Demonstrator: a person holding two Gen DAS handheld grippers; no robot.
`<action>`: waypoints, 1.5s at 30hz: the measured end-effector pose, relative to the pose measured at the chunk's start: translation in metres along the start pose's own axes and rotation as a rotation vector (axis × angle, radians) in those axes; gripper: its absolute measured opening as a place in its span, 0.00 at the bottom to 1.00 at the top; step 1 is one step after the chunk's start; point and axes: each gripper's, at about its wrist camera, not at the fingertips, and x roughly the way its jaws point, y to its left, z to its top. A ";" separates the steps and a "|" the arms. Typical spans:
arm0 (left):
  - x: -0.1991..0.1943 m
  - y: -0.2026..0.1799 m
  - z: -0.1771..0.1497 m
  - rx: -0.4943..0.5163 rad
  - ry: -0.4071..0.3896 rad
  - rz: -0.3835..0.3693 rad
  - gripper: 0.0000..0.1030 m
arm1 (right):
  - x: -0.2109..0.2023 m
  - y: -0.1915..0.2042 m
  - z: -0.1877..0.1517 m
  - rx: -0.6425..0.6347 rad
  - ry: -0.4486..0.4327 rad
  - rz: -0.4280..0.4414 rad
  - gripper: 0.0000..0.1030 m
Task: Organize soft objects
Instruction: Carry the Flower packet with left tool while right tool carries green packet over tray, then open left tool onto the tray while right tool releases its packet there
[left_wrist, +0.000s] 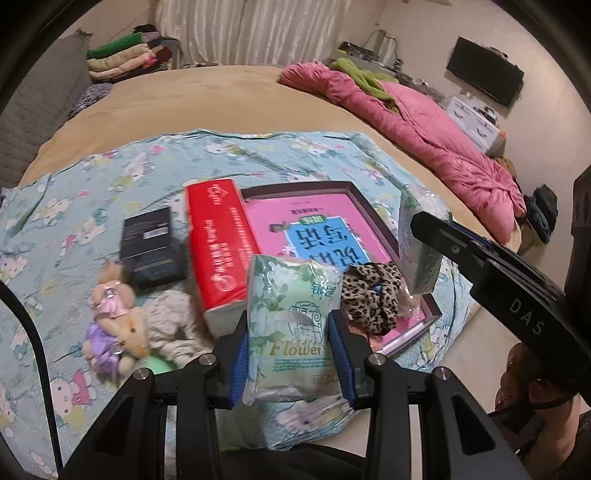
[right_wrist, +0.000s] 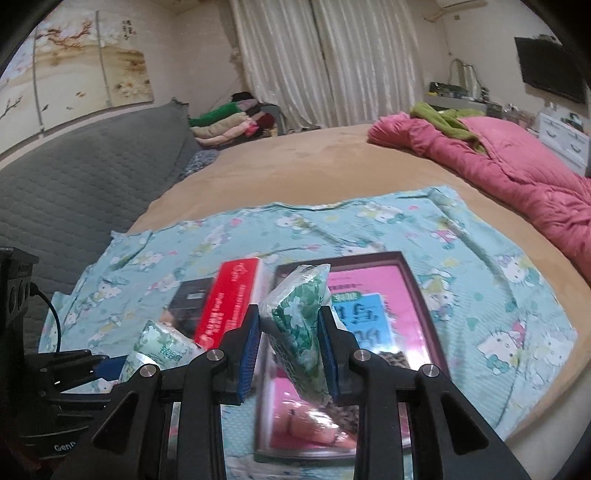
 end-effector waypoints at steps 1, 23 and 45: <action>0.004 -0.004 0.000 0.008 0.006 -0.003 0.39 | 0.000 -0.003 -0.001 0.004 0.003 -0.008 0.30; 0.068 -0.033 -0.002 0.061 0.092 -0.034 0.39 | 0.046 -0.049 -0.037 0.070 0.188 -0.132 0.30; 0.101 -0.038 -0.007 0.076 0.157 -0.045 0.39 | 0.083 -0.067 -0.058 0.197 0.206 -0.065 0.37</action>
